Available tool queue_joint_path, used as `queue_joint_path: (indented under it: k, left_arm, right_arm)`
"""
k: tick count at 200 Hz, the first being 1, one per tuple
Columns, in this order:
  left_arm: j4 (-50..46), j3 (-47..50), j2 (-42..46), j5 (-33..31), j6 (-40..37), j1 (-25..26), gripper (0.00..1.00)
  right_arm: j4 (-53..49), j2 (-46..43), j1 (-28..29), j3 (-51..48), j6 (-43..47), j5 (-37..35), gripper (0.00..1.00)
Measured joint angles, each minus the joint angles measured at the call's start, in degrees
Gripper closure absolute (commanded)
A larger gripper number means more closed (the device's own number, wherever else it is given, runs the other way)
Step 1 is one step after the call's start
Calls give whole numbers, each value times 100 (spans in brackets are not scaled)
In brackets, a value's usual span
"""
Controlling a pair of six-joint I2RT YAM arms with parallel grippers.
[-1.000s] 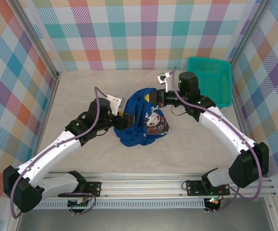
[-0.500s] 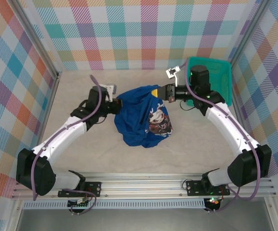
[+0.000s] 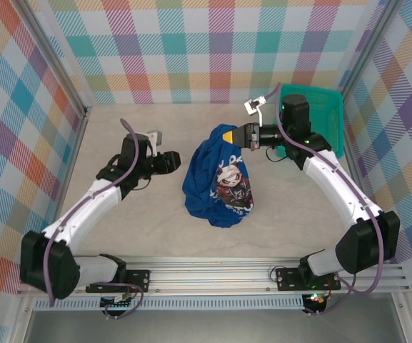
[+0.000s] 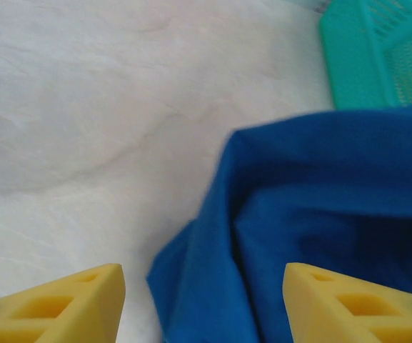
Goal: Fold the inside-out t-shirt
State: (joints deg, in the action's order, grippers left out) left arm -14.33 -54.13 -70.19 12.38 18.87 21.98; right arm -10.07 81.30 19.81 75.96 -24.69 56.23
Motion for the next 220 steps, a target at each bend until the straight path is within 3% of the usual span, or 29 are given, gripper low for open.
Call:
queue_joint_path:
  k: [22, 93, 161, 220]
  left_arm:
    - [332, 144, 179, 498, 125, 240, 40]
    - [1460, 133, -1027, 1836, 826, 341, 37]
    - [2203, 136, -1045, 2297, 981, 422, 40]
    - [2577, 138, -1202, 2483, 984, 527, 51]
  right_arm:
    - [63, 24, 0, -2, -28, 2, 100]
    - [76, 31, 0, -4, 11, -20, 100]
    - [-52, 31, 0, -4, 118, -31, 100]
    - [-68, 68, 0, -4, 136, -68, 100]
